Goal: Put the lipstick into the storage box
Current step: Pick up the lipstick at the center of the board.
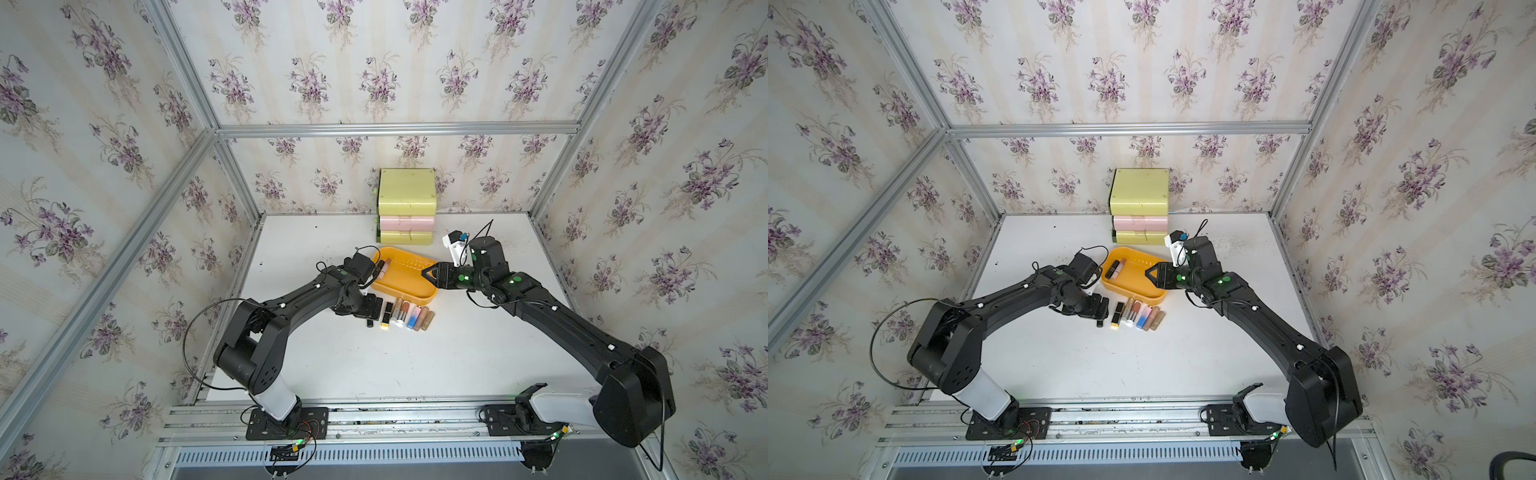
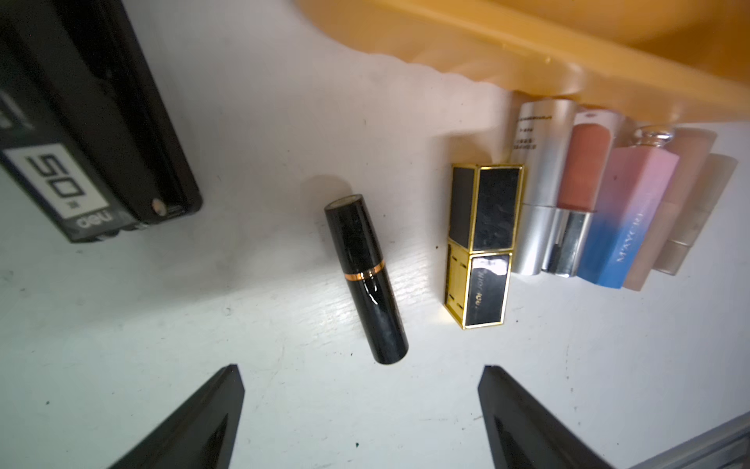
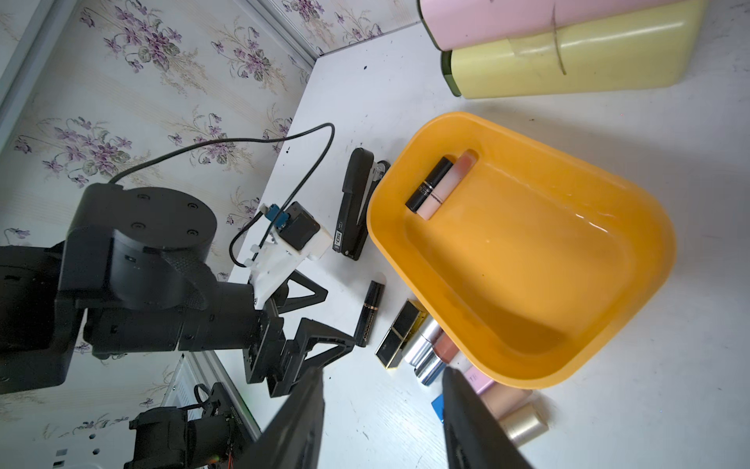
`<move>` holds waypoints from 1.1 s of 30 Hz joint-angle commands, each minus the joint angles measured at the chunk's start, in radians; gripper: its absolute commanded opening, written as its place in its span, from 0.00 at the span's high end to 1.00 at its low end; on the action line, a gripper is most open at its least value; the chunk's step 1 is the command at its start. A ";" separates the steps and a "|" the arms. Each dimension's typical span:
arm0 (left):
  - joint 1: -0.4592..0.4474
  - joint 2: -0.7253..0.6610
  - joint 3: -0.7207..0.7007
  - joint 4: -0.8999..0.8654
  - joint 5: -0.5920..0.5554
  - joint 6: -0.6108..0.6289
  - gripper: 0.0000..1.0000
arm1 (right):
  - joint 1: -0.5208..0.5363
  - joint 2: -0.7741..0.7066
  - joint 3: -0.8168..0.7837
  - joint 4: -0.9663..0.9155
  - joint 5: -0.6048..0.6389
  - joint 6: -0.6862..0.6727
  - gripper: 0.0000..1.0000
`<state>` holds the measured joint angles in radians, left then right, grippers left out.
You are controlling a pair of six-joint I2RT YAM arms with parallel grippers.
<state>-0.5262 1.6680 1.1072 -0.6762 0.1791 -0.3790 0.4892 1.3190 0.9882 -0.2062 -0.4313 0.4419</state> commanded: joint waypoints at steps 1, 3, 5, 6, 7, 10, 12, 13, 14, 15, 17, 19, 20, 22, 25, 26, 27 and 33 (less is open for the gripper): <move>-0.007 0.035 0.021 -0.034 -0.048 -0.022 0.15 | -0.005 0.006 -0.006 0.043 -0.048 0.004 0.50; -0.012 0.054 0.035 -0.038 -0.053 -0.029 0.17 | -0.004 0.009 -0.009 0.049 -0.055 0.001 0.50; -0.016 0.072 0.048 -0.044 -0.058 -0.032 0.19 | -0.006 0.011 -0.013 0.055 -0.058 -0.002 0.50; -0.017 0.081 0.054 -0.049 -0.064 -0.031 0.20 | -0.009 0.011 -0.016 0.057 -0.063 -0.003 0.50; -0.018 0.089 0.060 -0.051 -0.068 -0.032 0.21 | -0.011 0.012 -0.019 0.060 -0.067 -0.003 0.50; -0.018 0.111 0.076 -0.060 -0.080 -0.031 0.24 | -0.022 0.015 -0.026 0.064 -0.081 -0.009 0.50; -0.018 0.127 0.084 -0.062 -0.086 -0.029 0.28 | -0.030 0.017 -0.031 0.066 -0.090 -0.011 0.50; -0.018 0.132 0.086 -0.063 -0.087 -0.028 0.30 | -0.033 0.018 -0.032 0.067 -0.093 -0.011 0.50; -0.018 0.139 0.086 -0.061 -0.089 -0.027 0.31 | -0.036 0.019 -0.033 0.069 -0.096 -0.011 0.50; -0.018 0.145 0.088 -0.062 -0.088 -0.028 0.31 | -0.038 0.020 -0.033 0.068 -0.099 -0.013 0.50; -0.018 0.157 0.092 -0.060 -0.090 -0.025 0.33 | -0.040 0.022 -0.034 0.069 -0.103 -0.014 0.50; -0.018 0.169 0.094 -0.060 -0.092 -0.022 0.34 | -0.040 0.023 -0.037 0.070 -0.104 -0.014 0.50; -0.018 0.175 0.097 -0.060 -0.093 -0.021 0.35 | -0.041 0.025 -0.036 0.070 -0.105 -0.015 0.50; -0.018 0.186 0.100 -0.056 -0.092 -0.017 0.37 | -0.043 0.026 -0.038 0.069 -0.106 -0.016 0.50; -0.017 0.204 0.102 -0.053 -0.089 -0.015 0.41 | -0.043 0.029 -0.038 0.068 -0.107 -0.019 0.50; -0.018 0.209 0.101 -0.050 -0.086 -0.013 0.43 | -0.045 0.029 -0.038 0.068 -0.107 -0.020 0.50; -0.019 0.215 0.102 -0.049 -0.081 -0.014 0.43 | -0.045 0.031 -0.038 0.068 -0.106 -0.022 0.50; -0.020 0.223 0.086 -0.041 -0.071 -0.008 0.55 | -0.048 0.036 -0.037 0.067 -0.110 -0.022 0.50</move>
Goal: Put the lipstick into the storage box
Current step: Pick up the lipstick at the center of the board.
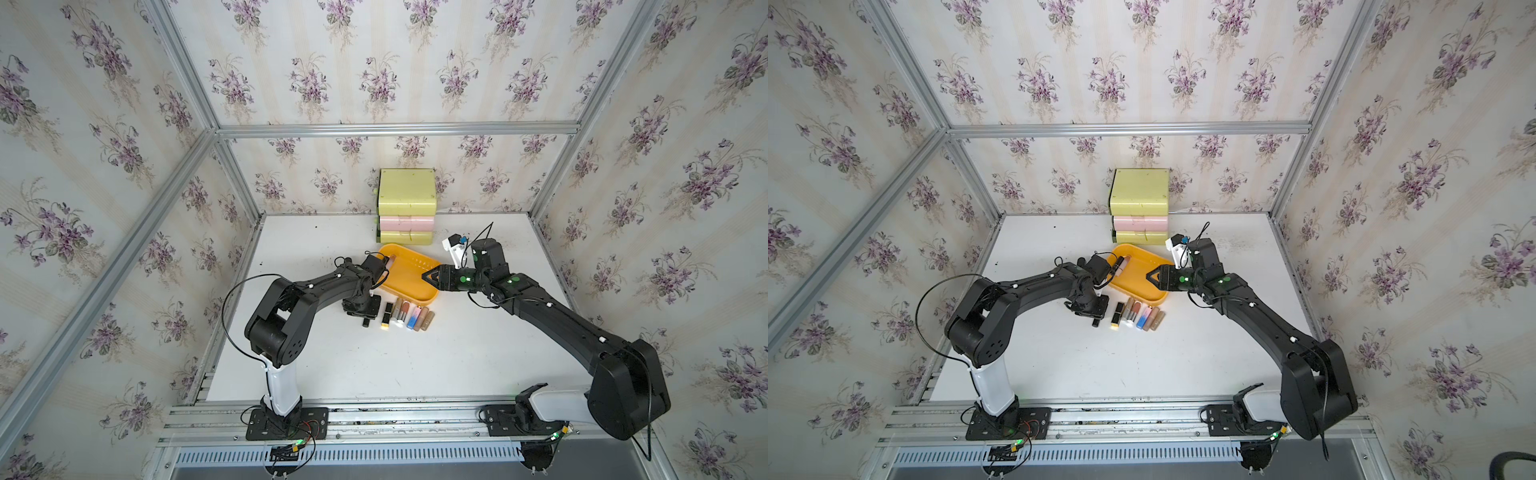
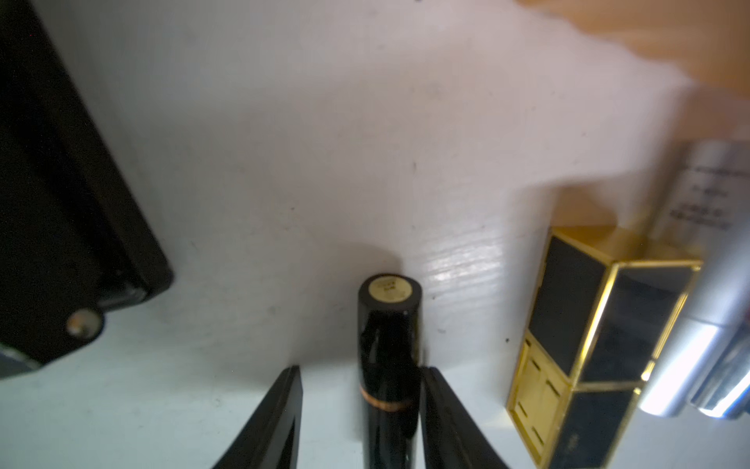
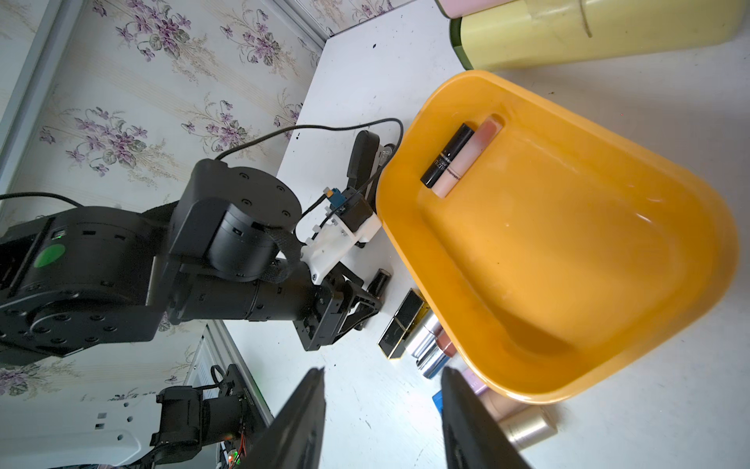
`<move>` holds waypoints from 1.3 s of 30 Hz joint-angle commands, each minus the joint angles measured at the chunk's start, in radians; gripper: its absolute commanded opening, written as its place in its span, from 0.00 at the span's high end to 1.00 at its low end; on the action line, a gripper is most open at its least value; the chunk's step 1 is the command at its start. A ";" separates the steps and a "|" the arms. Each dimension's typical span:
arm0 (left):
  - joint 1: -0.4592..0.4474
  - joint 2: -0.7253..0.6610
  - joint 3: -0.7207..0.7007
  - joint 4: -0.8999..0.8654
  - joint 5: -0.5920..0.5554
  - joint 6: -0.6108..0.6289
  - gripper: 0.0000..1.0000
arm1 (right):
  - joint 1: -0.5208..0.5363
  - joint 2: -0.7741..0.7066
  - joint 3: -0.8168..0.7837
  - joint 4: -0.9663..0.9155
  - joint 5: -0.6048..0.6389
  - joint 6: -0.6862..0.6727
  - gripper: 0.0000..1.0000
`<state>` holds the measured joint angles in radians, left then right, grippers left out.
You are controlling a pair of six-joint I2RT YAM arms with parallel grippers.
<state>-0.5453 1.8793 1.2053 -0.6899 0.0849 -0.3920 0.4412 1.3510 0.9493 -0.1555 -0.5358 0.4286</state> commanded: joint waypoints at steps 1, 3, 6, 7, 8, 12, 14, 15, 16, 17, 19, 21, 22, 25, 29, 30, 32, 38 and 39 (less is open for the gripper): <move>-0.001 0.014 -0.016 -0.026 0.025 0.006 0.57 | 0.000 0.004 0.003 0.017 -0.005 -0.007 0.50; -0.001 0.017 -0.019 -0.026 0.031 0.008 0.62 | 0.000 0.004 0.006 0.017 -0.004 -0.006 0.50; 0.000 0.020 -0.026 -0.023 0.040 0.011 0.66 | 0.000 0.000 0.006 0.018 -0.004 -0.002 0.50; -0.001 0.019 -0.028 -0.021 0.044 0.011 0.68 | 0.000 -0.001 0.006 0.016 -0.004 -0.003 0.50; -0.001 0.017 -0.029 -0.020 0.046 0.011 0.70 | -0.001 -0.002 0.006 0.015 -0.004 -0.003 0.50; 0.000 0.006 -0.035 -0.020 0.049 0.018 0.78 | -0.001 -0.006 0.003 0.014 0.003 -0.003 0.50; 0.000 0.000 -0.036 -0.020 0.055 0.021 0.81 | -0.001 -0.003 0.001 0.013 0.008 0.000 0.50; 0.000 -0.005 -0.041 -0.021 0.057 0.020 0.82 | -0.001 -0.003 0.002 0.013 0.007 0.001 0.50; -0.001 -0.010 -0.045 -0.019 0.061 0.020 0.83 | -0.002 -0.003 -0.001 0.014 0.006 0.003 0.50; -0.001 -0.019 -0.048 -0.019 0.068 0.017 0.84 | -0.002 -0.003 -0.003 0.016 0.005 0.005 0.50; 0.000 -0.046 -0.065 -0.013 0.080 0.015 0.84 | -0.001 -0.007 -0.003 0.018 0.005 0.005 0.50; 0.000 -0.079 -0.078 -0.014 0.086 0.010 0.84 | -0.002 -0.011 -0.003 0.017 0.008 0.004 0.50; 0.000 -0.100 -0.084 -0.013 0.092 0.010 0.84 | -0.001 -0.013 -0.002 0.014 0.010 0.002 0.50; 0.001 -0.171 -0.096 -0.016 0.111 0.008 0.84 | -0.005 -0.016 -0.001 0.012 0.015 -0.002 0.50; 0.001 -0.275 -0.097 -0.029 0.135 0.018 0.84 | -0.013 -0.020 0.000 0.011 0.016 -0.001 0.50; 0.001 -0.302 -0.091 -0.037 0.137 0.021 0.84 | -0.015 -0.023 0.000 0.012 0.016 0.001 0.50; 0.001 -0.341 -0.064 -0.056 0.140 0.030 0.83 | -0.018 -0.028 -0.001 0.011 0.017 0.001 0.50; 0.002 -0.300 0.185 -0.174 0.168 0.098 0.82 | -0.038 -0.049 -0.014 0.009 0.016 -0.001 0.50; 0.001 -0.284 0.223 -0.184 0.170 0.107 0.82 | -0.042 -0.054 -0.015 0.009 0.016 -0.002 0.50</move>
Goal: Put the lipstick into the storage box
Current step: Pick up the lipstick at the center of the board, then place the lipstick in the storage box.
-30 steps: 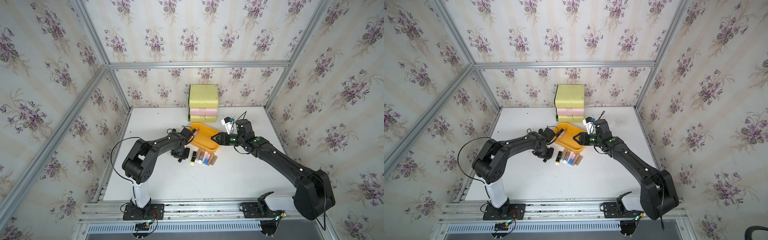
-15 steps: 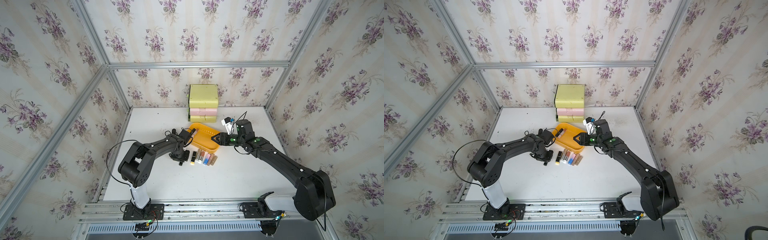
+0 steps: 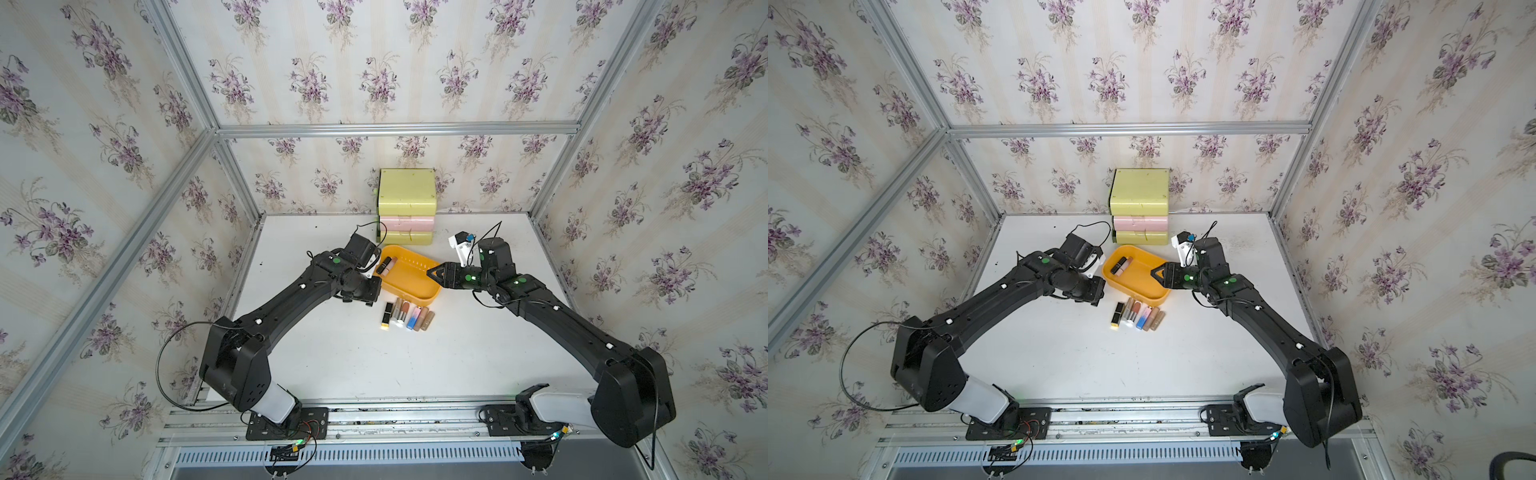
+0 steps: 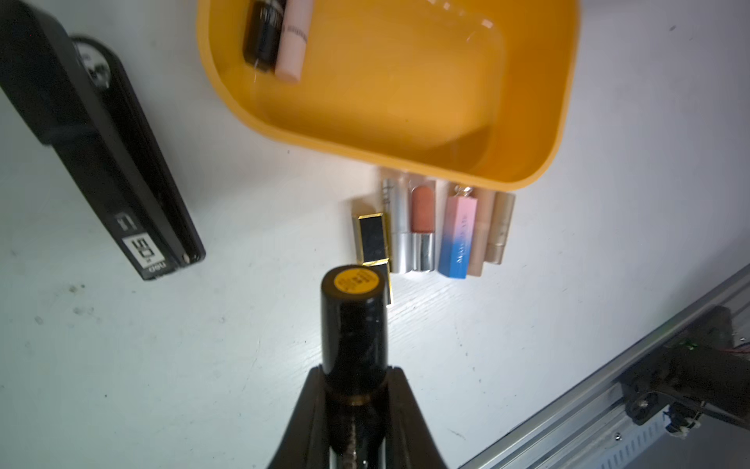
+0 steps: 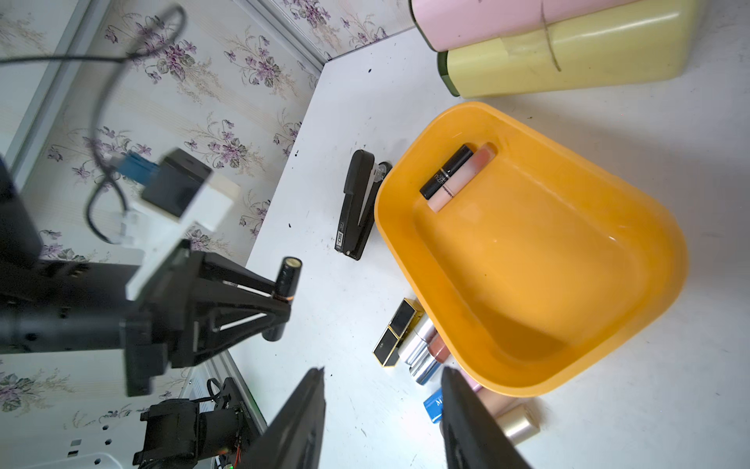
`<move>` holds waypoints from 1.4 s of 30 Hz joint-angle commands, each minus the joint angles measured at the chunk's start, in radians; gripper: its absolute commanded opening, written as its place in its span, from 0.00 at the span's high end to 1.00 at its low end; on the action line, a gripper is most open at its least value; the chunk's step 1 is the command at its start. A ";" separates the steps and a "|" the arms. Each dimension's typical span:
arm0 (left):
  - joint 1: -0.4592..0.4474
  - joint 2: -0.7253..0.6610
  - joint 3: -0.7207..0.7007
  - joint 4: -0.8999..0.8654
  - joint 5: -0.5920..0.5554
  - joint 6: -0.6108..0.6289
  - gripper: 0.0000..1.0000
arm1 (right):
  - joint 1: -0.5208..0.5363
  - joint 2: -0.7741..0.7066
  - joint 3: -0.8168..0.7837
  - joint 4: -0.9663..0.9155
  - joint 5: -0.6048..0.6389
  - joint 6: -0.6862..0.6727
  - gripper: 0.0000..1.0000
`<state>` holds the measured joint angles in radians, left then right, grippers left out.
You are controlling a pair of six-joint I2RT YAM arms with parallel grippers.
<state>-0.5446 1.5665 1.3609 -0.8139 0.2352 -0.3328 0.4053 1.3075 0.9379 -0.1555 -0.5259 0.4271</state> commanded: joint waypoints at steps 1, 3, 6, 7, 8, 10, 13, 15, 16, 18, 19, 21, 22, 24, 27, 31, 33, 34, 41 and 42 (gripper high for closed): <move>0.000 0.052 0.109 -0.070 0.023 0.061 0.82 | -0.011 -0.016 -0.007 0.006 0.005 -0.001 0.50; 0.000 0.100 0.184 -0.093 0.023 0.082 0.82 | -0.023 -0.028 -0.013 0.000 0.006 -0.002 0.50; 0.000 0.177 0.287 -0.120 0.027 0.113 0.82 | -0.044 -0.049 -0.022 -0.013 0.005 -0.010 0.50; 0.000 0.203 0.320 -0.122 0.031 0.121 0.82 | -0.052 -0.056 -0.025 -0.017 0.006 -0.013 0.50; 0.001 0.226 0.347 -0.126 0.033 0.130 0.82 | -0.061 -0.061 -0.028 -0.022 0.006 -0.017 0.50; -0.002 0.273 0.393 -0.126 0.039 0.147 0.82 | -0.077 -0.072 -0.035 -0.027 0.017 -0.018 0.50; -0.002 0.347 0.455 -0.124 0.042 0.169 0.82 | -0.093 -0.094 -0.059 -0.018 0.065 -0.020 0.49; -0.003 0.394 0.492 -0.124 0.048 0.184 0.82 | -0.103 -0.114 -0.079 0.000 0.092 -0.023 0.47; -0.003 0.418 0.511 -0.123 0.051 0.193 0.82 | -0.106 -0.123 -0.090 0.015 0.096 -0.030 0.45; -0.004 0.463 0.545 -0.126 0.046 0.207 0.82 | -0.108 -0.136 -0.106 0.039 0.087 -0.055 0.44; -0.005 0.487 0.567 -0.129 0.046 0.213 0.82 | -0.108 -0.145 -0.120 0.057 0.084 -0.069 0.43; -0.005 0.527 0.605 -0.135 0.047 0.225 0.82 | -0.108 -0.166 -0.151 0.088 0.092 -0.084 0.41; -0.006 0.546 0.627 -0.137 0.048 0.232 0.82 | -0.108 -0.176 -0.167 0.101 0.092 -0.091 0.41; -0.008 0.585 0.663 -0.145 0.044 0.241 0.82 | -0.108 -0.198 -0.194 0.123 0.084 -0.086 0.40; -0.008 0.650 0.722 -0.171 0.030 0.258 0.82 | -0.108 -0.214 -0.204 0.129 0.059 -0.069 0.39; -0.008 0.706 0.753 -0.177 0.013 0.270 0.82 | -0.108 -0.182 -0.161 0.052 0.053 -0.063 0.39; -0.008 0.723 0.758 -0.172 0.007 0.269 0.82 | -0.108 -0.157 -0.136 0.021 0.043 -0.058 0.39; -0.008 0.731 0.759 -0.167 0.002 0.269 0.82 | -0.108 -0.143 -0.123 0.007 0.031 -0.052 0.39; -0.008 0.804 0.812 -0.175 -0.015 0.274 0.82 | -0.108 -0.079 -0.102 0.006 -0.080 -0.047 0.39; -0.008 0.816 0.820 -0.176 -0.019 0.276 0.82 | -0.108 -0.079 -0.103 0.007 -0.083 -0.047 0.39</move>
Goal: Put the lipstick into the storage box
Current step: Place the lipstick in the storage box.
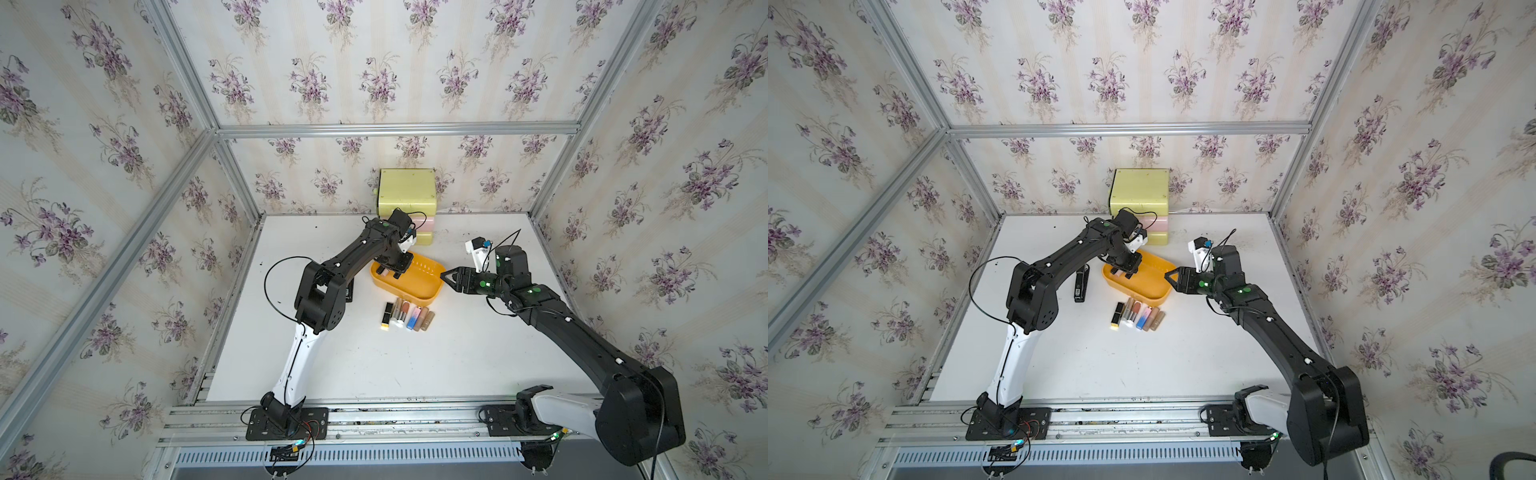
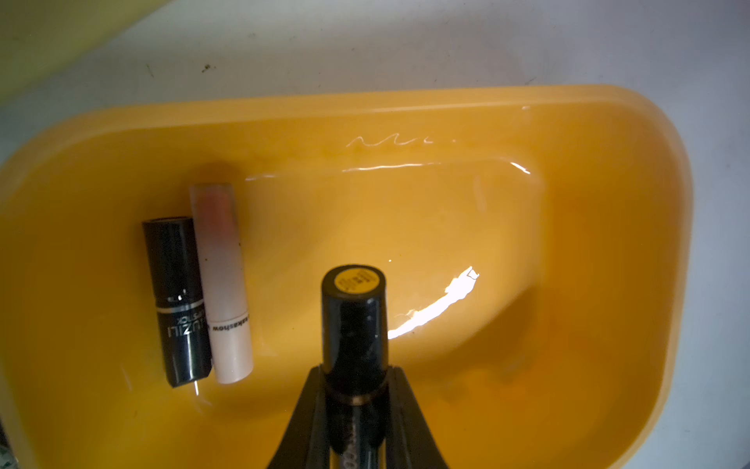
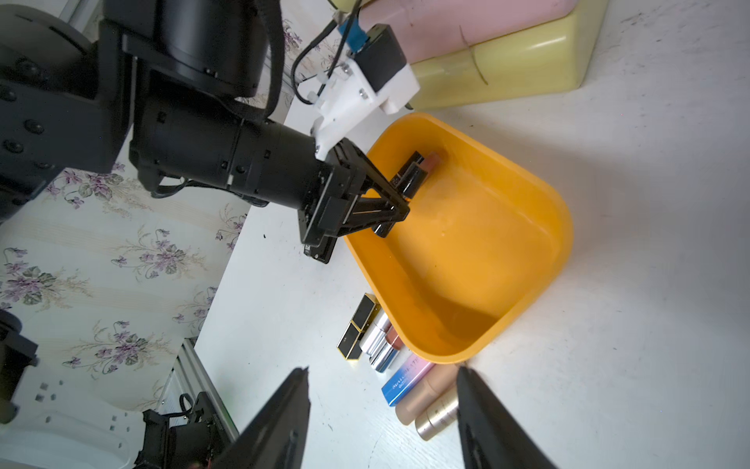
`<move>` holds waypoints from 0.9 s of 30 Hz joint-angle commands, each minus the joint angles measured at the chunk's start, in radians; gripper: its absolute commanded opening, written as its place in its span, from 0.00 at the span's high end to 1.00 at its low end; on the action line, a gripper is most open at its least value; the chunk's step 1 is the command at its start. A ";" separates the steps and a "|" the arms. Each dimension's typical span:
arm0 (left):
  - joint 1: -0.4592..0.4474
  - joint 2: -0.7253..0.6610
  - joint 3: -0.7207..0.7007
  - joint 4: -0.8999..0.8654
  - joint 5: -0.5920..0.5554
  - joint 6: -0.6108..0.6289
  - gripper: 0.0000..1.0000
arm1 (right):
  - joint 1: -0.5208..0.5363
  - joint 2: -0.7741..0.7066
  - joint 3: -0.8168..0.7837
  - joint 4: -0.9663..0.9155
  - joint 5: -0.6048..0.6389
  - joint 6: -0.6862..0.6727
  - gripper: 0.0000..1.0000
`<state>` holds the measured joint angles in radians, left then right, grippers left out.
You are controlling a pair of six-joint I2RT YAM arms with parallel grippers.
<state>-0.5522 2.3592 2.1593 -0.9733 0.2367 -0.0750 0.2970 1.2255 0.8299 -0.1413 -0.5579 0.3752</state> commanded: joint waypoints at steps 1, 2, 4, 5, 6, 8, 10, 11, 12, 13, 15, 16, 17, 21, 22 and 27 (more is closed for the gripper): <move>0.000 0.035 0.031 -0.020 -0.026 0.020 0.82 | 0.001 0.002 0.005 -0.006 -0.051 0.004 0.39; 0.000 0.047 0.042 -0.024 -0.034 0.023 0.82 | 0.001 -0.001 0.005 -0.005 -0.050 0.001 0.40; 0.002 0.069 0.063 -0.033 -0.049 0.025 0.81 | 0.001 -0.006 0.003 -0.006 -0.046 -0.001 0.40; 0.003 0.082 0.075 -0.037 -0.057 0.025 0.81 | 0.001 -0.007 0.001 -0.003 -0.045 -0.001 0.40; 0.003 0.093 0.085 -0.042 -0.067 0.025 0.81 | 0.001 -0.010 -0.002 -0.003 -0.046 -0.002 0.40; 0.005 0.110 0.105 -0.049 -0.084 0.020 0.81 | 0.001 -0.012 -0.005 -0.002 -0.047 -0.004 0.40; 0.009 0.127 0.123 -0.062 -0.103 0.015 0.81 | 0.001 -0.014 -0.005 -0.002 -0.045 -0.007 0.40; 0.009 0.135 0.132 -0.068 -0.110 0.011 0.81 | 0.001 -0.014 -0.005 -0.002 -0.045 -0.007 0.40; 0.012 0.143 0.143 -0.075 -0.112 0.008 0.81 | 0.001 -0.015 -0.006 -0.002 -0.044 -0.008 0.40; 0.013 0.151 0.153 -0.081 -0.117 0.005 0.80 | 0.001 -0.014 -0.006 -0.002 -0.043 -0.009 0.40; 0.014 0.160 0.163 -0.088 -0.131 0.004 0.77 | 0.001 -0.012 -0.006 -0.002 -0.044 -0.011 0.40; 0.015 0.163 0.163 -0.086 -0.131 0.006 0.78 | 0.001 -0.012 -0.006 -0.002 -0.045 -0.010 0.40; 0.015 0.165 0.164 -0.084 -0.132 0.005 0.77 | 0.001 -0.012 -0.008 -0.003 -0.045 -0.010 0.40; 0.018 0.172 0.168 -0.081 -0.131 0.006 0.74 | 0.001 -0.012 -0.010 -0.002 -0.043 -0.012 0.40; 0.020 0.175 0.167 -0.081 -0.128 0.006 0.73 | 0.001 -0.012 -0.010 -0.002 -0.043 -0.011 0.40; 0.023 0.174 0.171 -0.088 -0.119 0.005 0.70 | 0.001 -0.015 -0.011 -0.002 -0.044 -0.007 0.40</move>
<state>-0.5335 2.5298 2.3222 -1.0401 0.1162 -0.0677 0.2970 1.2163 0.8188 -0.1402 -0.5949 0.3702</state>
